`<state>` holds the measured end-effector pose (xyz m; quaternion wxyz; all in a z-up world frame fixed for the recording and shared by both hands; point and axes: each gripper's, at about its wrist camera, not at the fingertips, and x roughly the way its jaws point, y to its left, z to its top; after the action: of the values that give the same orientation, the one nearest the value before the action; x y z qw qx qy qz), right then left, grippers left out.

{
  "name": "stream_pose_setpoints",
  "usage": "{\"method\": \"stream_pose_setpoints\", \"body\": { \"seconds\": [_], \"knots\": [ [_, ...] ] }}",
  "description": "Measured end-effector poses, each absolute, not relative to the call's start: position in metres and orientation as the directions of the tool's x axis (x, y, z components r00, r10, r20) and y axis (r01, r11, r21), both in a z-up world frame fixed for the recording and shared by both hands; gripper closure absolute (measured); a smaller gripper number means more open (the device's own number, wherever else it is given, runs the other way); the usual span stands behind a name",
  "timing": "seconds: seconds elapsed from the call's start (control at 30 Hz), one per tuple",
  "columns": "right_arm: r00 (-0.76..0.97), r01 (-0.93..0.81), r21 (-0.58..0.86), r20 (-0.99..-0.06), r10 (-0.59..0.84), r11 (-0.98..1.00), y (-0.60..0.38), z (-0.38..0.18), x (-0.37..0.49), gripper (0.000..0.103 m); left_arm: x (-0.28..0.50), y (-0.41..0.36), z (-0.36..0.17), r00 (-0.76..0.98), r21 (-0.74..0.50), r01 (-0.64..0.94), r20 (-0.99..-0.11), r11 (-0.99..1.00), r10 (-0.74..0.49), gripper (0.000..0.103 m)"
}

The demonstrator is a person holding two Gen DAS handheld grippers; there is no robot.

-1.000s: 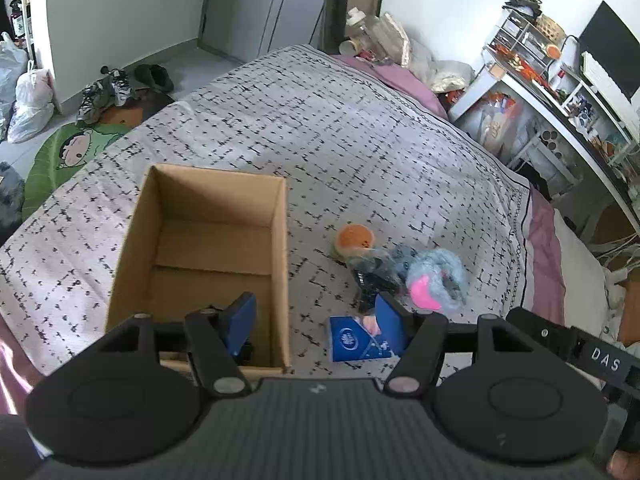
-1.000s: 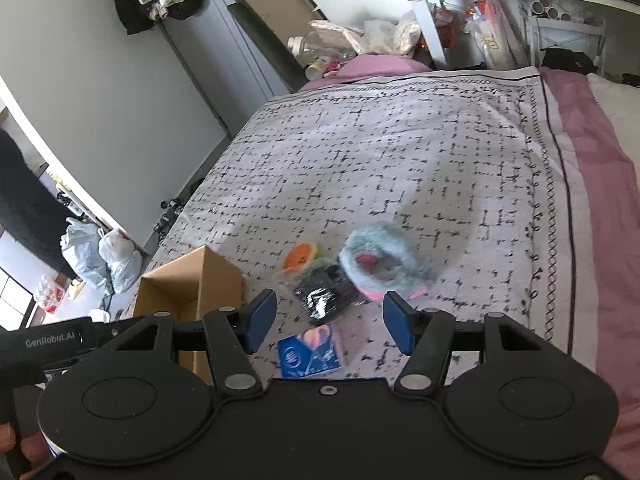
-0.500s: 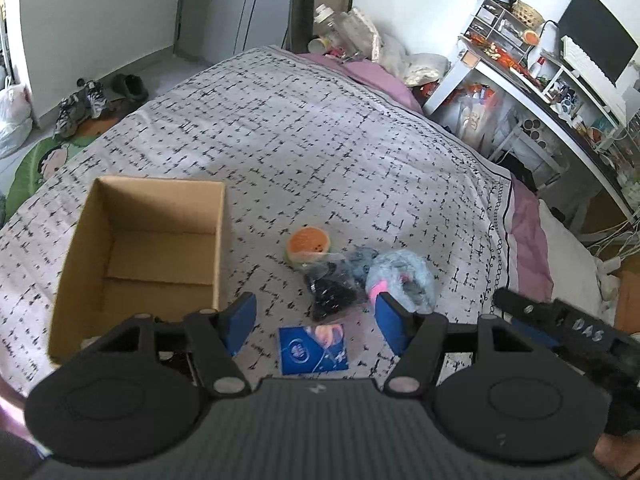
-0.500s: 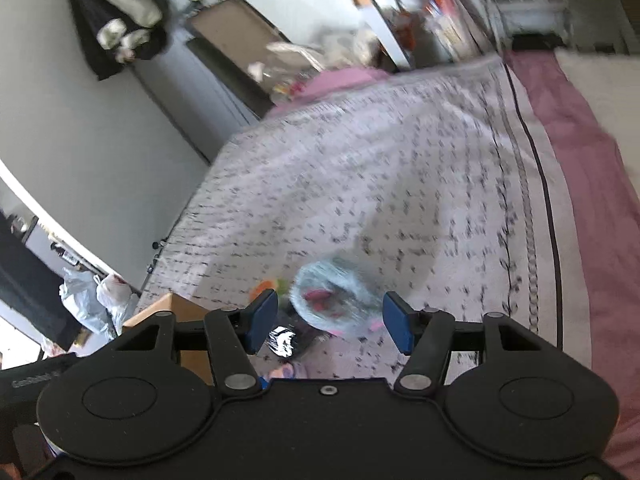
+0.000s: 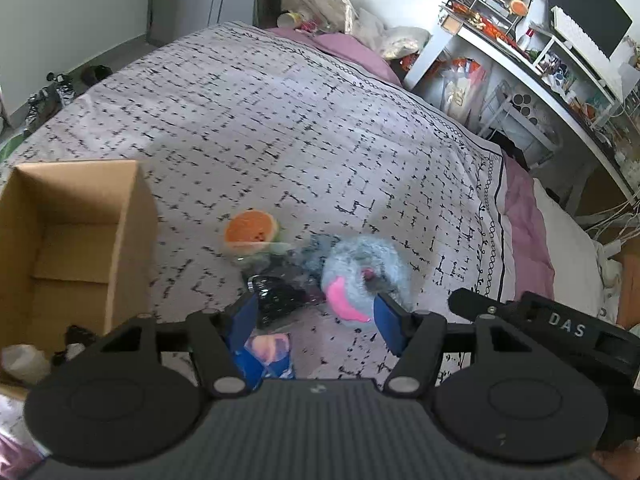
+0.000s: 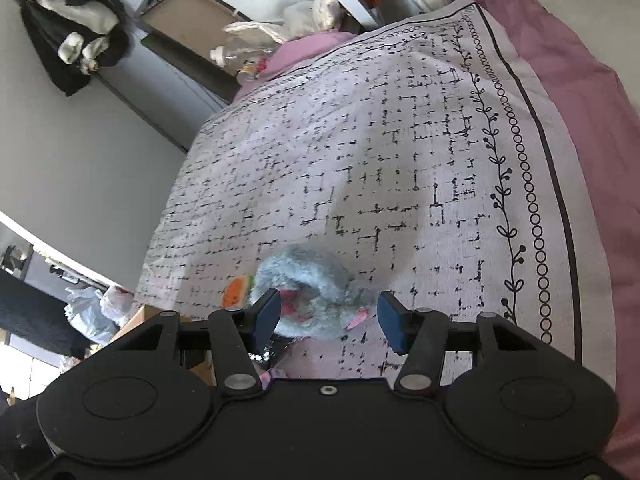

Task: Organize soft objects
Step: 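Move both tools to the grey plush and close them on it, then lift the grey plush with both tools and carry it over the box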

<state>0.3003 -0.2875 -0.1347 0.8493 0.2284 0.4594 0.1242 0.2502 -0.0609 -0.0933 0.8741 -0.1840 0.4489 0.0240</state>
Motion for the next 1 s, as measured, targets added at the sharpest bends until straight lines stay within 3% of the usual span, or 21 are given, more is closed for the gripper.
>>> {"method": "stream_pose_setpoints", "body": {
  "seconds": [0.47, 0.57, 0.73, 1.0],
  "knots": [
    [0.495, 0.095, 0.597, -0.722, 0.483, 0.797, -0.297, -0.169, 0.326, 0.054, 0.291, -0.083, -0.136, 0.578, -0.346, -0.231, -0.801, 0.91, -0.157, 0.049],
    [0.489, 0.101, 0.6, -0.725, 0.486, 0.794, -0.297, -0.174, 0.329, 0.054, 0.297, -0.083, -0.145, 0.57, -0.349, -0.238, -0.806, 0.906, -0.161, 0.059],
    [0.475, 0.101, 0.615, -0.721, 0.505, 0.782, -0.294, -0.181, 0.335, 0.055, 0.304, -0.08, -0.157, 0.572, -0.378, -0.256, -0.801, 0.89, -0.176, 0.085],
    [0.456, 0.091, 0.623, -0.72, 0.524, 0.777, -0.29, -0.187, 0.342, 0.056, 0.305, -0.075, -0.159, 0.58, -0.422, -0.244, -0.785, 0.873, -0.217, 0.091]
  ]
}}
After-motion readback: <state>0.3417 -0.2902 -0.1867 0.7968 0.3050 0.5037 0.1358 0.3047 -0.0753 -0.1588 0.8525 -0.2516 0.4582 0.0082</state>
